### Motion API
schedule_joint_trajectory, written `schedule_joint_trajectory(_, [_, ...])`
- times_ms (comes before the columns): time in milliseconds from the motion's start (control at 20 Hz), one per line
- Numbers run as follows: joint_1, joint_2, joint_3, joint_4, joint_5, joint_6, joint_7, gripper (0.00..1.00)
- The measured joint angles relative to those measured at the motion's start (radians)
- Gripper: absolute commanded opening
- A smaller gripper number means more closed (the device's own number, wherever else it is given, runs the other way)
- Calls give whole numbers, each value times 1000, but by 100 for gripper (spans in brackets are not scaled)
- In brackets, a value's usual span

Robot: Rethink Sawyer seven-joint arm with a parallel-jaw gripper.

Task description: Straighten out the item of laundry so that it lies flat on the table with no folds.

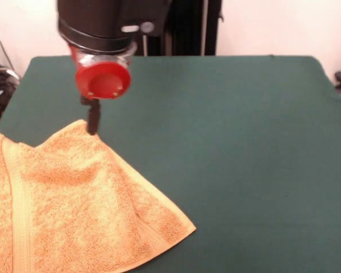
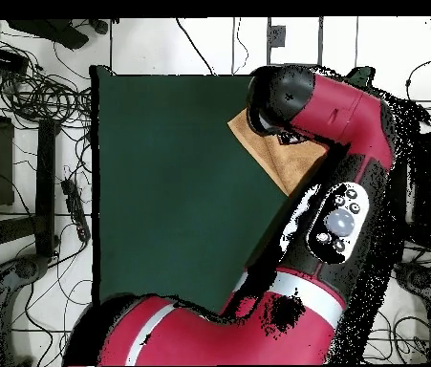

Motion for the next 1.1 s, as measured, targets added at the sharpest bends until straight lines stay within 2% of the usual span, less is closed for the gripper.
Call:
schedule_joint_trajectory(300, [34, 4, 13, 29, 31, -61, 0, 100])
schedule_joint_trajectory(650, [42, 26, 32, 71, 48, -227, 0, 100])
schedule_joint_trajectory(1100, [42, 68, 33, 95, 49, -287, 0, 100])
